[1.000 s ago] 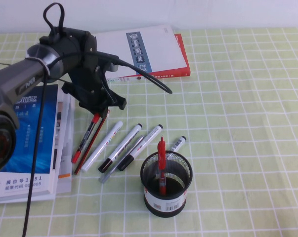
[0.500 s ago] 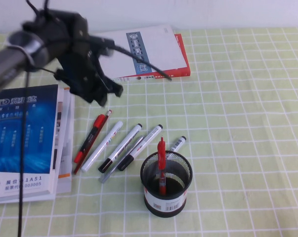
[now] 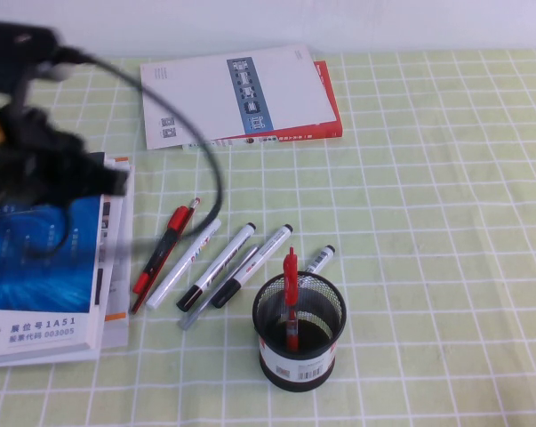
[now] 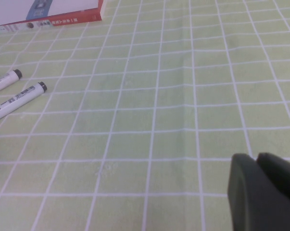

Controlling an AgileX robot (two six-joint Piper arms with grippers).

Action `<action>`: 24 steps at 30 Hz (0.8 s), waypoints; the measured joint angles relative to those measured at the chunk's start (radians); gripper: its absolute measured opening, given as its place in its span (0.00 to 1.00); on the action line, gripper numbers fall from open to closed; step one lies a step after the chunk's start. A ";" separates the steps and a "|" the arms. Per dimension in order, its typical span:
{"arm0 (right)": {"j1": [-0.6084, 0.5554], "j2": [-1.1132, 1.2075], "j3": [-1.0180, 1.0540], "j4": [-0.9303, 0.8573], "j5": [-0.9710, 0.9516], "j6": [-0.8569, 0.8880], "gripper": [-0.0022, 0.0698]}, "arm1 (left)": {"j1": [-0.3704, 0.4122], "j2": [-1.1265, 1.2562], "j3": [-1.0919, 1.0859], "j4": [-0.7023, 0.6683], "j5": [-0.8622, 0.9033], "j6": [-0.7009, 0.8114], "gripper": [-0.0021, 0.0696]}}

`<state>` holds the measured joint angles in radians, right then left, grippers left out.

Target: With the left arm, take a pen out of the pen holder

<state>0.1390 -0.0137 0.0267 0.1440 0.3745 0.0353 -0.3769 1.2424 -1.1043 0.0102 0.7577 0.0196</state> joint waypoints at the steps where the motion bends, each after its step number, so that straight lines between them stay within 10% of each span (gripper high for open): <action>1: 0.000 0.000 0.000 0.000 0.000 0.000 0.01 | 0.000 -0.055 0.045 0.000 -0.022 -0.013 0.03; 24: 0.000 0.000 0.000 0.000 0.000 0.000 0.01 | 0.000 -1.000 0.609 0.047 -0.159 -0.164 0.03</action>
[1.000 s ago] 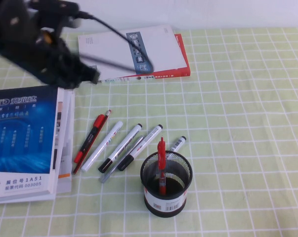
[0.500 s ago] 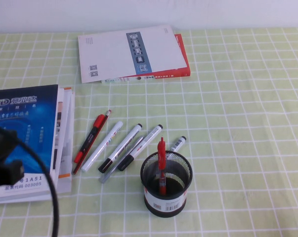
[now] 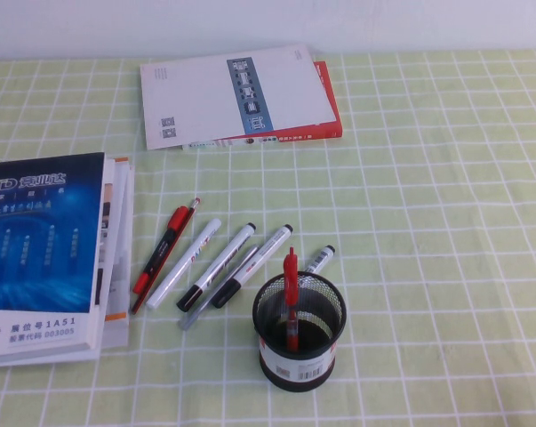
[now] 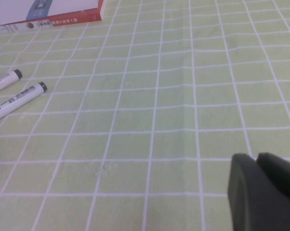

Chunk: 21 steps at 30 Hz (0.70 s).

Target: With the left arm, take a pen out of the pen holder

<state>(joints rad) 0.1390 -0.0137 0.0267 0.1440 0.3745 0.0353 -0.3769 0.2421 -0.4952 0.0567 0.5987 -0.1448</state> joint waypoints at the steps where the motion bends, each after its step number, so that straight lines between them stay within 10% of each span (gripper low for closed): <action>1: 0.000 0.000 0.000 0.000 0.000 0.000 0.01 | 0.000 -0.009 0.003 0.008 0.000 0.000 0.03; 10: 0.000 0.000 0.000 0.000 0.000 0.000 0.01 | 0.021 -0.036 0.184 0.071 -0.250 0.009 0.03; 21: 0.000 0.000 0.000 0.000 0.000 0.000 0.01 | 0.325 -0.243 0.511 -0.098 -0.431 0.128 0.03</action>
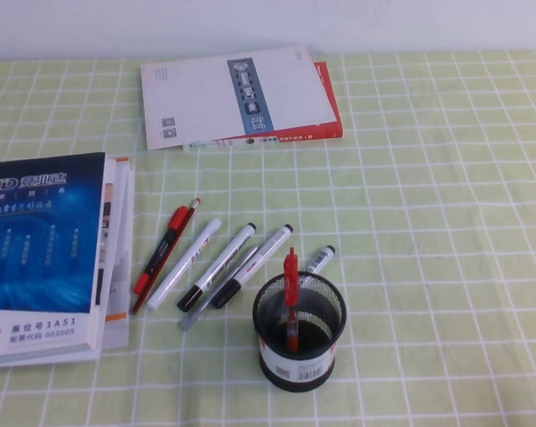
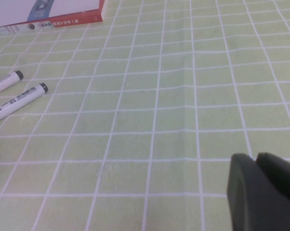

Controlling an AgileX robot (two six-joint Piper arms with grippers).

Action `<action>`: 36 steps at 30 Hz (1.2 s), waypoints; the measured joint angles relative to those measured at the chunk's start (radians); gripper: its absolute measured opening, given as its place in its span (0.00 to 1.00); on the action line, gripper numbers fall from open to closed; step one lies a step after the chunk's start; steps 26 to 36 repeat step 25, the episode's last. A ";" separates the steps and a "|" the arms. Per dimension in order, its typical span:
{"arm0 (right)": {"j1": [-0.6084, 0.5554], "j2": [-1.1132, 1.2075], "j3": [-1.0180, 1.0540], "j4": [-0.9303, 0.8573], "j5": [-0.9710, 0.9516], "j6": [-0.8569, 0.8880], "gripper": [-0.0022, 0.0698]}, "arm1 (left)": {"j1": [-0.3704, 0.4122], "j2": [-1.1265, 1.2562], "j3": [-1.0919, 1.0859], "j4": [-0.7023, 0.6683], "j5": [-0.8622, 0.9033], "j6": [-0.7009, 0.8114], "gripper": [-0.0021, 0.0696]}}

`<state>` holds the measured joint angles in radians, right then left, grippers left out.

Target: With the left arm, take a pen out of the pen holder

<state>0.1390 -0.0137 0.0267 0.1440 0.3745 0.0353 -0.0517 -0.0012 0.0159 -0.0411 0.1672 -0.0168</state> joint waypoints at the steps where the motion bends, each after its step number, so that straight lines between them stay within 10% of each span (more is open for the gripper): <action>1: 0.000 0.000 0.000 0.000 0.000 0.000 0.01 | 0.003 -0.005 0.006 -0.010 0.000 0.007 0.03; 36: 0.000 0.000 0.000 0.000 0.000 0.000 0.01 | 0.013 -0.007 0.008 -0.018 0.216 0.049 0.03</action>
